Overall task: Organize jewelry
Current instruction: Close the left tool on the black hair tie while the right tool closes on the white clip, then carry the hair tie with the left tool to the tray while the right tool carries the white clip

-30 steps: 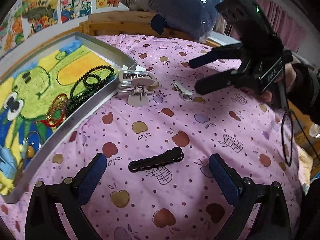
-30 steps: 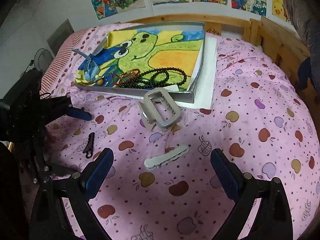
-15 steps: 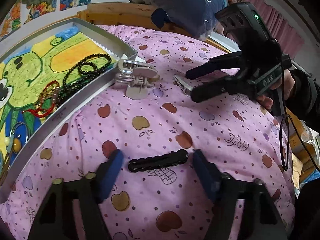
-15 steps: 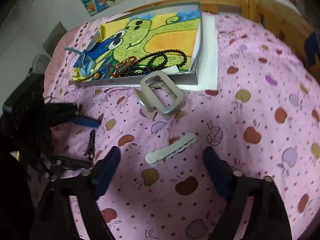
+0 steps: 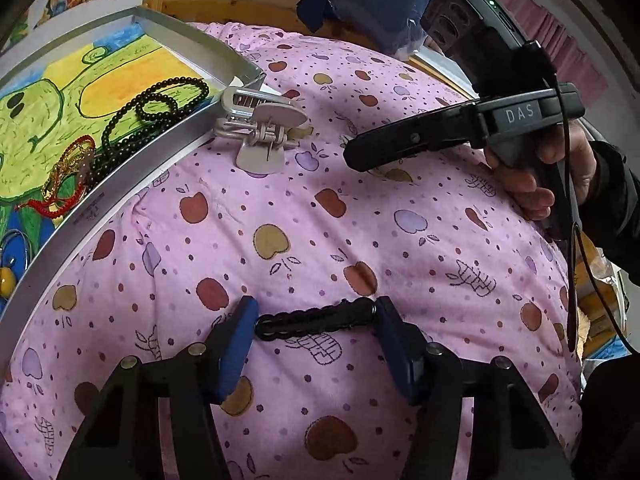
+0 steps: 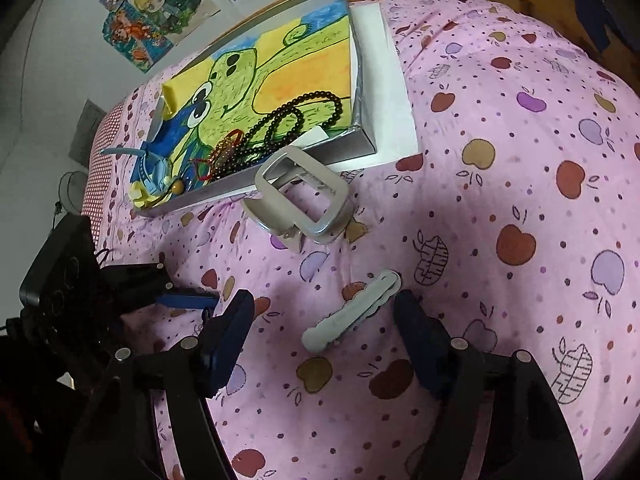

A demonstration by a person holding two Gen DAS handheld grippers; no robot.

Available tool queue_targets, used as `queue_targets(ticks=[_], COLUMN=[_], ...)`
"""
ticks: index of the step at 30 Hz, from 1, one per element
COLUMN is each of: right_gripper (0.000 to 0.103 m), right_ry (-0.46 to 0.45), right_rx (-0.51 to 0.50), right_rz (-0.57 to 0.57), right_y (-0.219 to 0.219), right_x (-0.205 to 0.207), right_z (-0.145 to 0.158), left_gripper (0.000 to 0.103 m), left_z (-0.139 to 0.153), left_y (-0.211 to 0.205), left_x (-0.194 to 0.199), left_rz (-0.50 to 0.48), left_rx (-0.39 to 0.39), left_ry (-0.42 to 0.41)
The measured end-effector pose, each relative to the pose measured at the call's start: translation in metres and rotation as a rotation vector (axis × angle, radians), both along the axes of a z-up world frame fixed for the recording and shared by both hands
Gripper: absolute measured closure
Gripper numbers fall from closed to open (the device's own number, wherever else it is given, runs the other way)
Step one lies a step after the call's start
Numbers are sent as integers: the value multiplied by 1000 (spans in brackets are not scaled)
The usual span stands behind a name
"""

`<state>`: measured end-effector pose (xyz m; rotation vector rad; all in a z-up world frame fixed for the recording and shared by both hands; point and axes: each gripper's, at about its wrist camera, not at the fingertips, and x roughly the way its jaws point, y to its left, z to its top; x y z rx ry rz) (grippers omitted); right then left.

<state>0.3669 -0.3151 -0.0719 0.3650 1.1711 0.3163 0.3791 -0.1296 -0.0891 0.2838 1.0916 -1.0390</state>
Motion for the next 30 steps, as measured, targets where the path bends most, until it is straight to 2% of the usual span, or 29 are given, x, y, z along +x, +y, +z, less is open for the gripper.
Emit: queue_targets(ticks=[1,2,3,5,10,21,30], right_gripper=[36,44,56,69,88,89,89], right_ry=[1,1,-1,4,12,-22,-80], right_rx=[-1,-6,-21,-39,-35,-30,-41], right_rz=[-7,-12,-21,-43,-66,-42,-1], right_y=[0,1,1,-2,-5,-1,5], right_x=[0,1,0,0,-4,-11,-22], right_z=[-1,0,-1,-3,-8,-4,5], left_gripper=[46,46,46,46,46,46,46], left_z=[0,0,0,1,6,13,24], left_y=[0,0,0,0,4,11,20], left_x=[0,0,0,0,-4,-12,-27], left_rz=[0,-1,2,8,12,40,66], left_rx=[0,-1,-3,-6,-2,-2,-41], left_ry=[-2,0,-1,-9,-39,-82,-150])
